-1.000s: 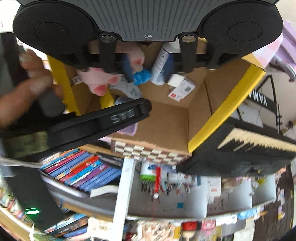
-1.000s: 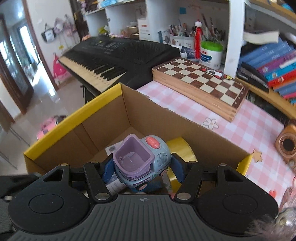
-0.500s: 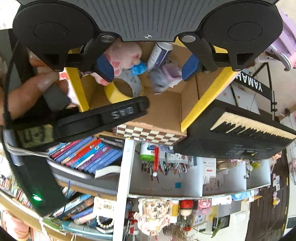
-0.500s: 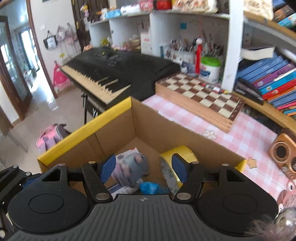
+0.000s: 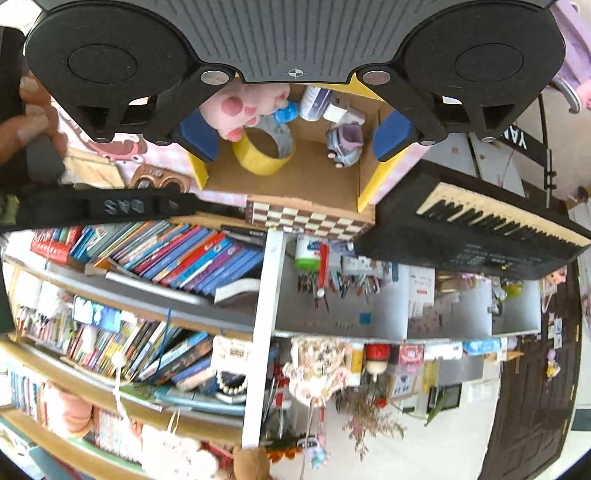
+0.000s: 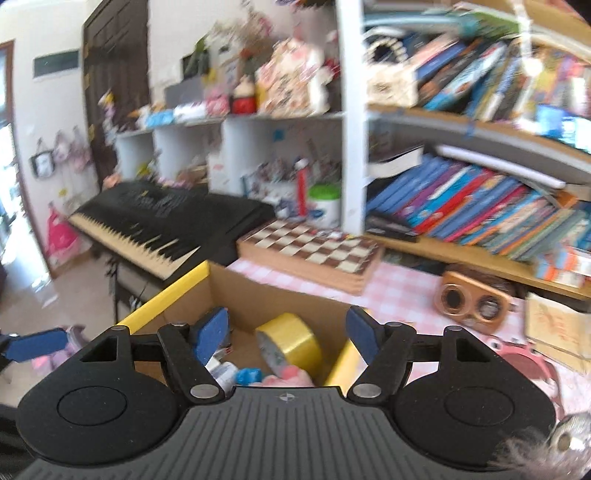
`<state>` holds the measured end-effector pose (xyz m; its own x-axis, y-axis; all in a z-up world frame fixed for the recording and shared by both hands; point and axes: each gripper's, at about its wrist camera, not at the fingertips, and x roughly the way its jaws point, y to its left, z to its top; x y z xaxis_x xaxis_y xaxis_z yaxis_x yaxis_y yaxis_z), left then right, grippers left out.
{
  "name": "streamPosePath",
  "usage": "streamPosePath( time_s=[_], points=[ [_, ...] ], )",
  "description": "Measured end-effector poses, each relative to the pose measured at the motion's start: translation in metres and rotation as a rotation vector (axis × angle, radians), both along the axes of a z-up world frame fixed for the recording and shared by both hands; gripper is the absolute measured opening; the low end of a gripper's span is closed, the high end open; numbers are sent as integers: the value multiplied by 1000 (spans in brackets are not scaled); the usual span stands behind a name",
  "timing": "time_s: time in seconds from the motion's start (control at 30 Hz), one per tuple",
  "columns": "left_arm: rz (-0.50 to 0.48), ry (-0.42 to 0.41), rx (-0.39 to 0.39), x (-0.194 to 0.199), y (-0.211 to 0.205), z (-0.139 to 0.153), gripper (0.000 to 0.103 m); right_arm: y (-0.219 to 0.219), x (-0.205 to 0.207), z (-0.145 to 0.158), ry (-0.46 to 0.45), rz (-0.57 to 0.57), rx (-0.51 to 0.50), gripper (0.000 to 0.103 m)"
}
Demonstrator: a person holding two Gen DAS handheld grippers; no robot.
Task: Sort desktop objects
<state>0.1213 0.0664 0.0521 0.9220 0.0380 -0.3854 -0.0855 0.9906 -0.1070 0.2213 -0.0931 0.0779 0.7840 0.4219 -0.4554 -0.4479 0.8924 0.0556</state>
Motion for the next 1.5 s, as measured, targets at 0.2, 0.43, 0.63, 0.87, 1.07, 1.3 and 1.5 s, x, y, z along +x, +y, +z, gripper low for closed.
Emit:
streamPosePath(
  time_s=[0.2, 0.43, 0.63, 0.87, 1.07, 1.3, 1.5],
  points=[
    [-23, -22, 8, -33, -2, 4, 99, -29, -48, -3, -12, -121, 29, 70],
    [-14, -6, 1, -59, -5, -1, 101, -58, -106, -14, -36, -245, 38, 72],
    [-8, 20, 40, -74, -18, -10, 102, -71, -144, -29, -30, -313, 22, 72],
    [-45, 35, 52, -89, -31, -15, 102, -83, -182, -41, -23, -377, 12, 74],
    [-57, 39, 86, -97, -45, -20, 102, -89, -210, -57, -8, -413, -9, 77],
    [-100, 79, 86, -106, -56, -32, 103, -97, -231, -75, 44, -440, -15, 80],
    [-99, 118, 90, -114, -59, -42, 103, -101, -238, -84, 77, -450, -26, 82]
  ],
)
